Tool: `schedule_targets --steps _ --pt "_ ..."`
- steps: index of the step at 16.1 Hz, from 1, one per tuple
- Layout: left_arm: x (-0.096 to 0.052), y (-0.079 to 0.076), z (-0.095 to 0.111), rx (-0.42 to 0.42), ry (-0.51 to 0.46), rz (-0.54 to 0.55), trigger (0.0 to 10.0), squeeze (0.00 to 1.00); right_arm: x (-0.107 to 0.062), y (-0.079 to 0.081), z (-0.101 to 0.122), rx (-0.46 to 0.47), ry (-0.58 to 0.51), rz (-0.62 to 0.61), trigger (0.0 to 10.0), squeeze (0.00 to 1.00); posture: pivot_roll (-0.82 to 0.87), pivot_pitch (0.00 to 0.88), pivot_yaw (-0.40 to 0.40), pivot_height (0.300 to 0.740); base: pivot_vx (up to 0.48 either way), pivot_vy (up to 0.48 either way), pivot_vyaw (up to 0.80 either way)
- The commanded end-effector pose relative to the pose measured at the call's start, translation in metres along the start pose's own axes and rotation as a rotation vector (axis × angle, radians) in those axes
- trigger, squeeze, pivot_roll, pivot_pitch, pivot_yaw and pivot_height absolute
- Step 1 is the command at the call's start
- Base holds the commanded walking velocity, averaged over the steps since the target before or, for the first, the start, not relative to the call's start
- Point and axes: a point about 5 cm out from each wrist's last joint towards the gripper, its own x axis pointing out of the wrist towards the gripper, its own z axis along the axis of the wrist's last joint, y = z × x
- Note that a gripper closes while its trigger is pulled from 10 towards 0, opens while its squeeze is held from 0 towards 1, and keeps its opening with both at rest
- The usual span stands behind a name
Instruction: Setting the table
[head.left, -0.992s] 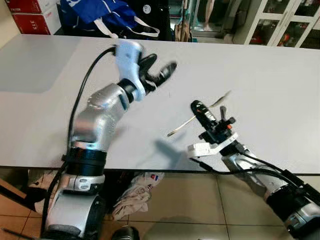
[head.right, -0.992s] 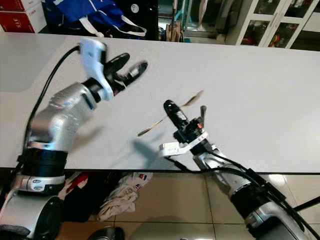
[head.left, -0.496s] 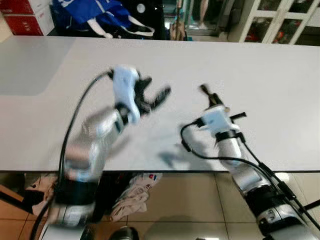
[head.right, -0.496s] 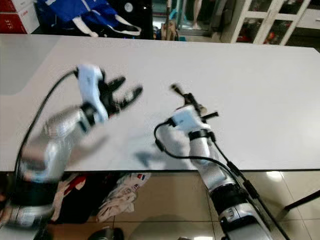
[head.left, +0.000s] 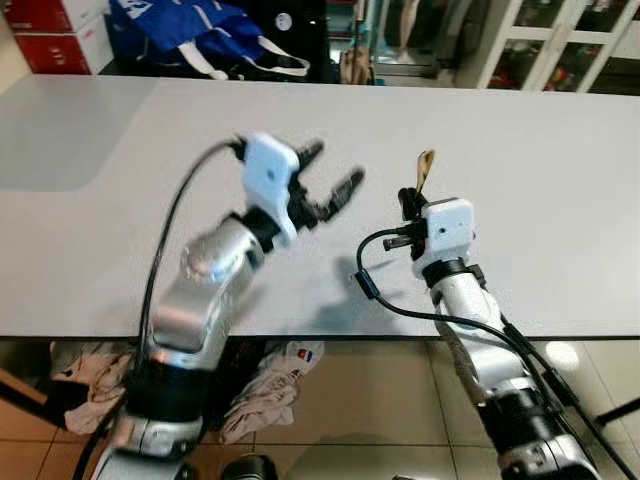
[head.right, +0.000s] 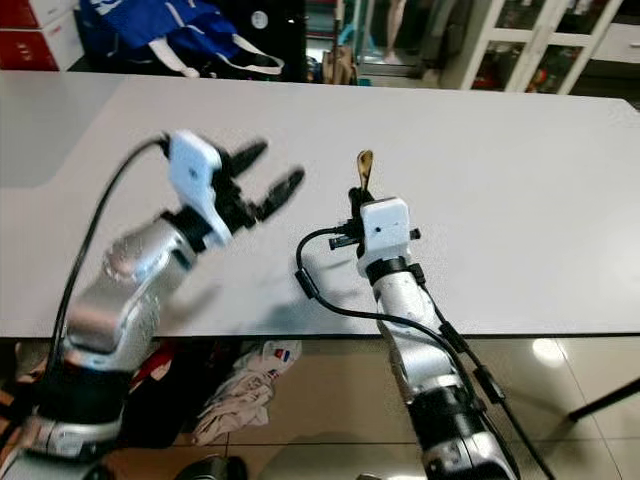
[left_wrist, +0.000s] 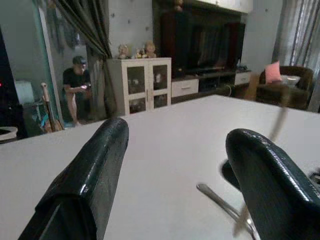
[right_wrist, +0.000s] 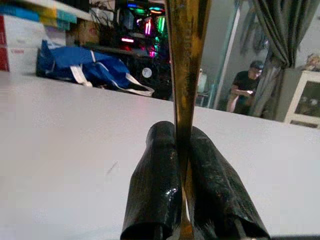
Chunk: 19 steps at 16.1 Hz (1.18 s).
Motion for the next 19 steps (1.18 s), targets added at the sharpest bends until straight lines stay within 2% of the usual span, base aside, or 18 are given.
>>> schedule_targets --steps 1,5,8,10,19 --pt "0.002 0.002 -0.001 -0.016 0.0 0.0 10.0 0.0 -0.001 -0.004 0.005 0.023 -0.012 0.003 10.0 0.0 -0.01 0.036 -0.002 0.74 0.0 0.0 0.0" --pt "0.01 -0.011 -0.002 -0.076 0.014 -0.088 10.0 0.0 -0.007 0.001 0.009 0.075 0.013 0.065 10.0 0.0 -0.02 0.045 0.0 0.74 0.0 0.0 0.0" --pt "0.016 -0.03 -0.002 -0.088 0.008 -0.179 10.0 0.0 0.0 0.007 0.008 0.127 0.042 0.114 10.0 0.0 -0.02 0.048 0.0 0.74 0.0 0.0 0.0" --pt "0.018 -0.035 -0.004 -0.093 0.013 -0.2 10.0 0.0 0.001 0.009 0.01 0.14 0.045 0.128 10.0 0.0 -0.01 0.048 -0.002 0.74 0.0 0.0 0.0" --pt "0.034 -0.035 -0.002 -0.072 0.008 -0.229 10.0 0.0 -0.007 0.027 0.025 0.179 0.03 0.211 10.0 0.0 -0.03 0.059 0.004 0.74 0.0 0.0 0.0"
